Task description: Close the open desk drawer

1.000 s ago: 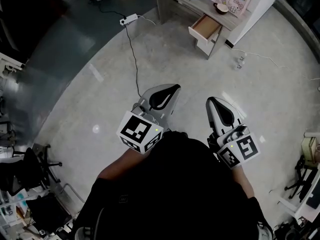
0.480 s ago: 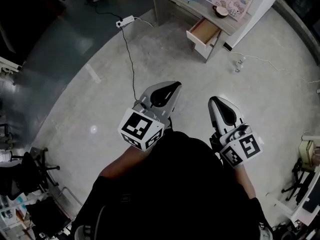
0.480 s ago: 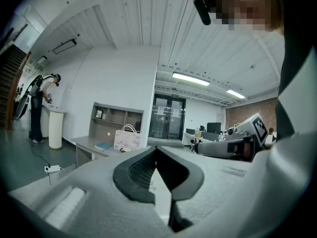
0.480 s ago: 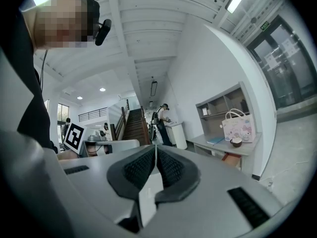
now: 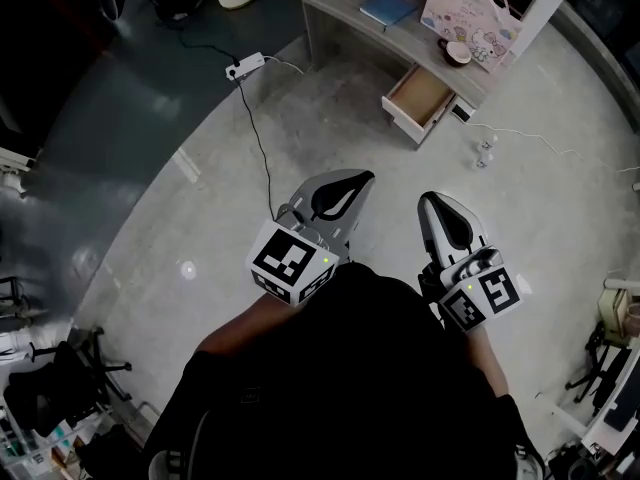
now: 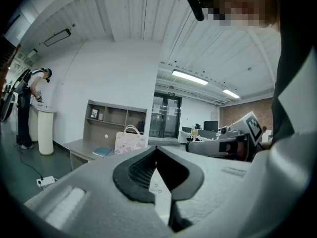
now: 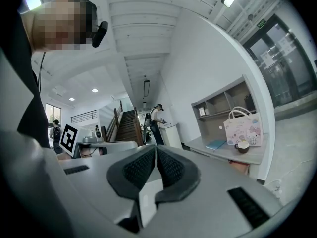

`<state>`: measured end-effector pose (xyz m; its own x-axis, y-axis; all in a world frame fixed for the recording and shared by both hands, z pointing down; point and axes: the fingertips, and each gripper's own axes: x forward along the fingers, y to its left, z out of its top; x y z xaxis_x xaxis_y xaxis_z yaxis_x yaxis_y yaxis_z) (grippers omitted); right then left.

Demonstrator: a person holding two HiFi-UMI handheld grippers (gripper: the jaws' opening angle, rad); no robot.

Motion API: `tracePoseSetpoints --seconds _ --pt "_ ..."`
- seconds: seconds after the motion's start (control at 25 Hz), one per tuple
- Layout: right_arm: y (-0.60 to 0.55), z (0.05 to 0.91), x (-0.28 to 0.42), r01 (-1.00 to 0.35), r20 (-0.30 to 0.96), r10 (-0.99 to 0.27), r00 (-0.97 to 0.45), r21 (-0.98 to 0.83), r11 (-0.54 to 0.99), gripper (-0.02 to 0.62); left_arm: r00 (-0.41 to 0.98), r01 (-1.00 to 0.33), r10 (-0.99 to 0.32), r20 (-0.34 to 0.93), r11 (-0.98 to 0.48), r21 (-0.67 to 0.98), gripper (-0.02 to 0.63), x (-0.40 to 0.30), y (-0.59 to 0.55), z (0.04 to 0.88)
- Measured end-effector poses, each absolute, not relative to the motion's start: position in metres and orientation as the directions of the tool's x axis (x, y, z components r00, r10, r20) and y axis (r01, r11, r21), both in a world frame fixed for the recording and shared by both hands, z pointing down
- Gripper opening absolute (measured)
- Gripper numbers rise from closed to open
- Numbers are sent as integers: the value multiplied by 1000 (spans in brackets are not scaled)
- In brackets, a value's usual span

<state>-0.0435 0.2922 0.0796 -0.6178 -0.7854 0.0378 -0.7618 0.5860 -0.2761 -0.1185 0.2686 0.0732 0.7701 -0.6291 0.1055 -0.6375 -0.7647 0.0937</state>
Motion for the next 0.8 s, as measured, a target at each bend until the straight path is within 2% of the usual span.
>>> tracePoseSetpoints --seconds 0.36,0.8 --pt "199 75 -80 -783 55 -810 -584 -299 545 17 796 -605 -595 108 -786 126 6 -150 173 75" --pt "125 99 -70 -770 70 -806 -587 -357 529 17 799 -600 -583 147 -789 130 6 -131 93 93"
